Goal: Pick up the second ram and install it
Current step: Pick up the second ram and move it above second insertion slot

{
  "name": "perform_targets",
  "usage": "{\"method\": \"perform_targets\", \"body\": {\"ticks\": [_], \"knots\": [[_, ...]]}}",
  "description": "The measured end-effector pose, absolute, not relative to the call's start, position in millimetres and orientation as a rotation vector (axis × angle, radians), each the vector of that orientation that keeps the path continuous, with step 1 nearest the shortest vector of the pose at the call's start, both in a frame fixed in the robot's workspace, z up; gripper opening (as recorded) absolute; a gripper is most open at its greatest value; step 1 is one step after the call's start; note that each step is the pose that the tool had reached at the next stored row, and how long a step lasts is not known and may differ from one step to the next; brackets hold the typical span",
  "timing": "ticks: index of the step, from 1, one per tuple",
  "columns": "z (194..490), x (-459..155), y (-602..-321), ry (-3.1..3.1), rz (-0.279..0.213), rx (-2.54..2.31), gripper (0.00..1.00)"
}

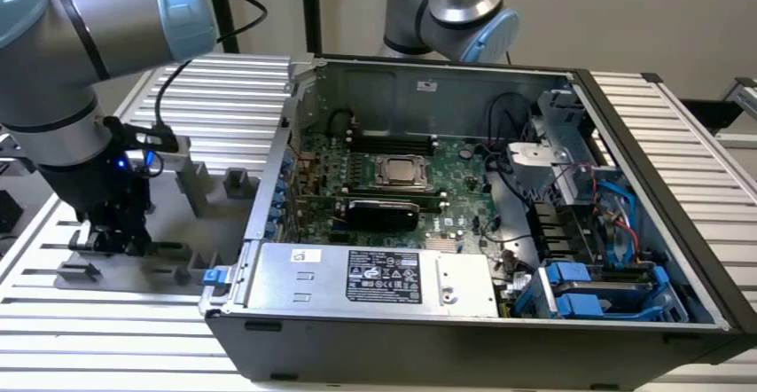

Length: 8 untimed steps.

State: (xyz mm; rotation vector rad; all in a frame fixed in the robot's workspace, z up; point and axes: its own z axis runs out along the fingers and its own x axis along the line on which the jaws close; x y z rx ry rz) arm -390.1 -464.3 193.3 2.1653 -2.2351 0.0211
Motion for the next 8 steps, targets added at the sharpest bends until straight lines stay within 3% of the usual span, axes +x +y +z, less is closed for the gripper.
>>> {"method": "perform_targets", "body": {"ticks": [8], "knots": [[193.2, -390.1, -464.3, -2.236, 0.021, 2.165, 0.00]]}}
